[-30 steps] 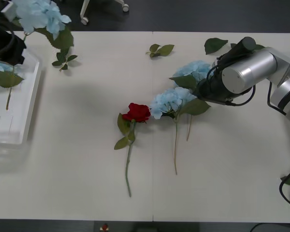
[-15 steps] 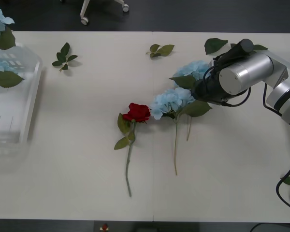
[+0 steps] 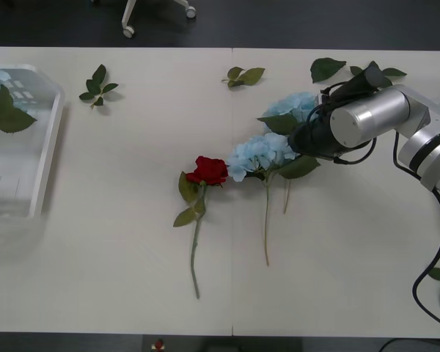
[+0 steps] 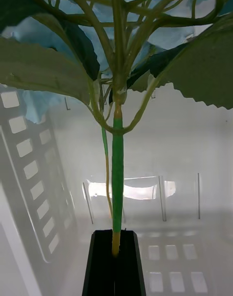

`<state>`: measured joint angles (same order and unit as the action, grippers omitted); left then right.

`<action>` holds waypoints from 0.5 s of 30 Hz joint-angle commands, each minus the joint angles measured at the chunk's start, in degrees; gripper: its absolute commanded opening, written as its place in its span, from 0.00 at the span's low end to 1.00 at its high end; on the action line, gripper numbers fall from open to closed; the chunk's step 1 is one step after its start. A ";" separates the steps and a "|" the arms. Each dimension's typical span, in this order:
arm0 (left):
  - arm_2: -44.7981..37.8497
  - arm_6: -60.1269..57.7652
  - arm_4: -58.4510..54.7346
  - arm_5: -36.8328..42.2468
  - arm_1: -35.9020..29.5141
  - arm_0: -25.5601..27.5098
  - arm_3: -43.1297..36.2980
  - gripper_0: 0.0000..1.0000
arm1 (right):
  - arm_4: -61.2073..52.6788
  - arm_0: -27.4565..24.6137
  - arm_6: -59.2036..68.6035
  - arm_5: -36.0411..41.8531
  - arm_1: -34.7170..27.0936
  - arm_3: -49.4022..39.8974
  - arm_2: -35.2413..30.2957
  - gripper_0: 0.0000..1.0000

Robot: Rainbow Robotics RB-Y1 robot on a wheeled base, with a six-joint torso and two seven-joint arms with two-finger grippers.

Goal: Put the red flowers into the right box and the blue flowers into the left box

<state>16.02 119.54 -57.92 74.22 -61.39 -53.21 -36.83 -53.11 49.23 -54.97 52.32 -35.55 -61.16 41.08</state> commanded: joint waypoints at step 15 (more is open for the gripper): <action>11.14 1.23 -0.44 -11.64 4.79 -1.28 7.30 0.93 | -0.86 2.09 -3.22 -1.26 0.31 -0.89 2.08 0.39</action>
<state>28.76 119.53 -58.09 62.91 -55.49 -53.21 -29.13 -53.59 49.33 -54.99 51.00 -35.56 -61.16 43.74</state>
